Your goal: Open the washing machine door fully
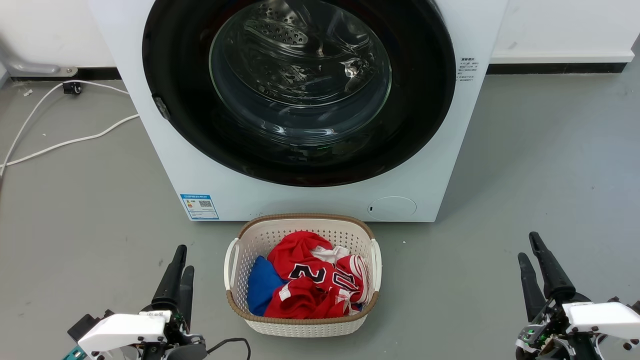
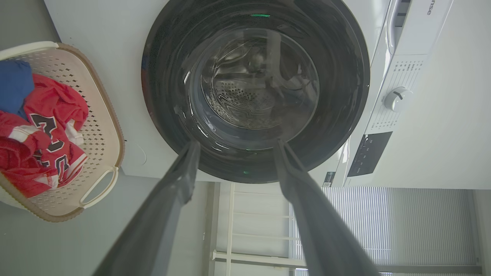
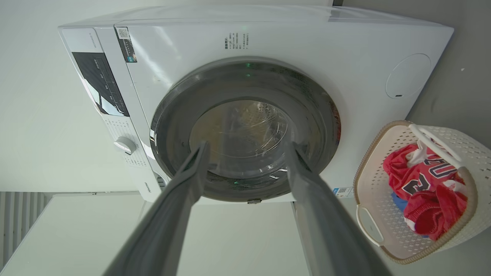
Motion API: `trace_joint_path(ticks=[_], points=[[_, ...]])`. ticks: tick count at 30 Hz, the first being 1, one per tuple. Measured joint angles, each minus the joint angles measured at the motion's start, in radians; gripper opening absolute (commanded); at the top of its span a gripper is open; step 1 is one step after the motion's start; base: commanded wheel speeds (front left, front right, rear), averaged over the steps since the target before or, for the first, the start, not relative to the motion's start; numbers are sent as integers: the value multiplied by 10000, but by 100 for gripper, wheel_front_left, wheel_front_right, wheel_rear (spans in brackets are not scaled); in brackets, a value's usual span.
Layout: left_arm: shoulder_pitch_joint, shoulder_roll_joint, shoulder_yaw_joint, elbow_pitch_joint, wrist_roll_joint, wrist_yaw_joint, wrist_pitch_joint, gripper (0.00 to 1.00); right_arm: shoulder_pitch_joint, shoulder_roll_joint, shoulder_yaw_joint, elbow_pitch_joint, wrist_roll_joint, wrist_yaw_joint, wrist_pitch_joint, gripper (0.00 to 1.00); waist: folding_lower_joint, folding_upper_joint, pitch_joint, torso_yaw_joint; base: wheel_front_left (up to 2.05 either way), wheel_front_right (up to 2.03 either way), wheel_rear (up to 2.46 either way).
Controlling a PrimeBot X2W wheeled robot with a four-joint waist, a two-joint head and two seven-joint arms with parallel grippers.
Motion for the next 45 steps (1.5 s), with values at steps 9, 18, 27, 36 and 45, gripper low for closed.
trace_joint_path(ticks=[9, 18, 27, 36, 45], points=[[-24, 13, -301, -449, 1450, 0, -407, 100, 55, -79, 267, -418, -1221, 0, -476, 100, 0, 0, 42, -12, 0, 0, 0], [-92, 86, -658, -890, 3728, 0, -792, 100, 211, -130, 301, -834, -3513, 0, -834, 100, 0, 0, 52, -20, 0, 0, 0], [-188, 330, -874, -1078, 5827, 0, -1120, 100, 267, -151, 414, -1191, -6117, 0, -1124, 100, 0, 0, 87, -61, 0, 0, 0], [-235, 410, -1106, -1174, 7390, 4, -1438, 100, 408, -192, 654, -1411, -7808, 0, -1175, 100, 0, 0, 94, -72, 0, 0, 0], [-291, 594, -1367, -1126, 8750, 92, -1712, 100, 473, -230, 702, -1747, -9227, 0, -1172, 100, 0, 0, 114, -129, 0, 0, 0]])
